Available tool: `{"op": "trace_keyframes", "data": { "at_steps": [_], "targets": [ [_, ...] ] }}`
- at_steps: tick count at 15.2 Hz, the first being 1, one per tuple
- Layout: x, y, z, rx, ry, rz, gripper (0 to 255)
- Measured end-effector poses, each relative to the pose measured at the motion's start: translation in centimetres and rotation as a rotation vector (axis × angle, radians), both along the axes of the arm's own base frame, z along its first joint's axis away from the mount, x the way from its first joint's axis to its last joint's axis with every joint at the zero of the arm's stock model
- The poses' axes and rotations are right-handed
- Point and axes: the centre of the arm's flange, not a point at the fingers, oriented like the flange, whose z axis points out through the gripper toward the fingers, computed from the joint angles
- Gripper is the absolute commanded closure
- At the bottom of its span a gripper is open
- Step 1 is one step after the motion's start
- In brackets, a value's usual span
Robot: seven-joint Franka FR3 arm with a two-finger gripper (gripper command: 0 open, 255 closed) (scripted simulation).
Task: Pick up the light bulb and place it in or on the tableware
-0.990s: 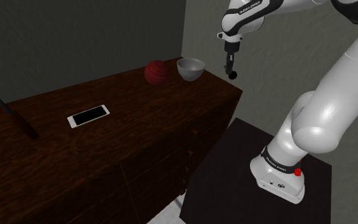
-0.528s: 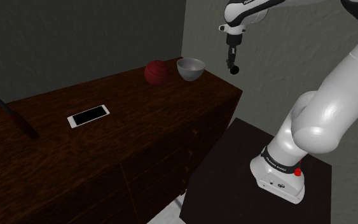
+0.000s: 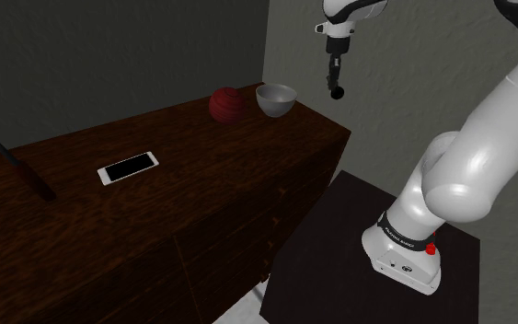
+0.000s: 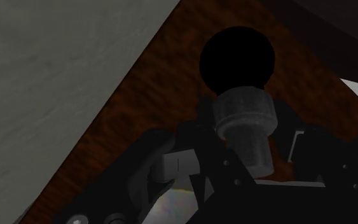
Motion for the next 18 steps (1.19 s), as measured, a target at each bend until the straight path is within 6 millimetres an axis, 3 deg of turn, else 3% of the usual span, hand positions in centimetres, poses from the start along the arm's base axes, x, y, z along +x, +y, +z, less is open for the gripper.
{"op": "trace_keyframes", "data": {
  "at_steps": [16, 18],
  "targets": [
    [20.4, 5.5, 0.2, 0.0, 0.0, 0.0, 255],
    [21.1, 6.0, -0.4, 0.0, 0.001, 0.001, 255]
  ]
}}
